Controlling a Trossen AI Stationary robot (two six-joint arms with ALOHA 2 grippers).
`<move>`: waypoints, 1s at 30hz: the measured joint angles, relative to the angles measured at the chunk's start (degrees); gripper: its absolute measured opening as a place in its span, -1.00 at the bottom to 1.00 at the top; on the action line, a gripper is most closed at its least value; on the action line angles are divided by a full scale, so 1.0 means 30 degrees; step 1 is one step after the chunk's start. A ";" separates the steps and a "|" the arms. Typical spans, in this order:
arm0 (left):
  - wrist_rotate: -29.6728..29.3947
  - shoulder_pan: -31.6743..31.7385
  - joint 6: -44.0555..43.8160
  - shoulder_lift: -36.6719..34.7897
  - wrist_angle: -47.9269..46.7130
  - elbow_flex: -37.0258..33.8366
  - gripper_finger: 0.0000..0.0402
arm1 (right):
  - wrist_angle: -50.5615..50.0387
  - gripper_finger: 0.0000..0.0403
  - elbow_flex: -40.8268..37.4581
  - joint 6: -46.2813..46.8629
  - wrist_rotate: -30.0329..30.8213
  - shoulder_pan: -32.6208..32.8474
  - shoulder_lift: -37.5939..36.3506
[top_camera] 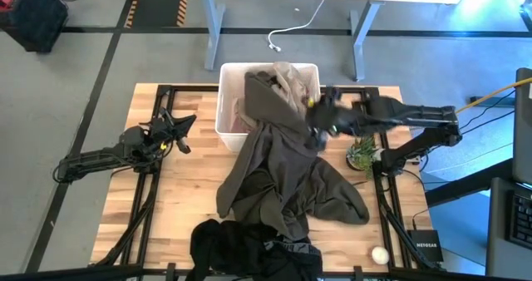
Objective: Sort clothes
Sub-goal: Put the dark gray shirt in the white container
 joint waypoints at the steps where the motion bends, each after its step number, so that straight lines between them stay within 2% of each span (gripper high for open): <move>1: 0.0000 0.0004 -0.0138 0.0000 -0.0013 -0.0006 -0.99 | -0.0941 0.48 -0.0001 0.0937 -0.0312 0.0720 -0.0005; 4: -0.0004 -0.0004 -0.0631 0.0007 -0.0342 0.0000 -0.99 | -0.2690 0.46 -0.0816 0.3882 -0.0201 0.3093 0.0016; 6: -0.0007 -0.0002 -0.1010 0.0007 -0.0667 0.0000 -0.99 | -0.3601 0.44 -0.1990 0.5740 0.0217 0.4488 -0.0028; 8: -0.0015 0.0000 -0.1159 0.0000 -0.1004 0.0000 -0.99 | -0.4061 0.43 -0.3455 0.7480 -0.0212 0.5600 -0.0035; 11: -0.0015 -0.0001 -0.1134 0.0007 -0.1333 0.0000 -0.99 | -0.3443 0.40 -0.5882 0.9386 -0.1485 0.7101 -0.0035; 14: -0.0015 0.0003 -0.1086 0.0007 -0.1359 -0.0006 -0.99 | -0.1253 0.38 -0.8520 0.9782 -0.2031 0.8411 -0.0031; 18: -0.0204 0.0002 -0.0715 0.0000 -0.1117 -0.0002 -0.99 | 0.2374 0.35 -1.2103 0.6954 -0.2247 0.8832 0.0366; 22: -0.0627 0.0004 -0.0575 0.0000 -0.0881 0.0000 -0.99 | 0.7207 0.32 -1.4757 0.2912 -0.4321 0.8828 0.1246; 26: -0.0627 0.0004 -0.0383 0.0000 -0.0925 0.0000 -0.99 | 1.1864 0.31 -1.6306 -0.0377 -0.4309 0.8832 0.2503; 29: -0.0627 0.0004 -0.0415 0.0000 -0.0954 0.0000 -0.99 | 1.3771 0.31 -1.6631 -0.2581 -0.3370 0.8523 0.3734; 30: -0.0627 0.0004 -0.0478 0.0000 -0.0954 0.0000 -0.99 | 1.3961 0.31 -1.6528 -0.3209 -0.3798 0.8268 0.3999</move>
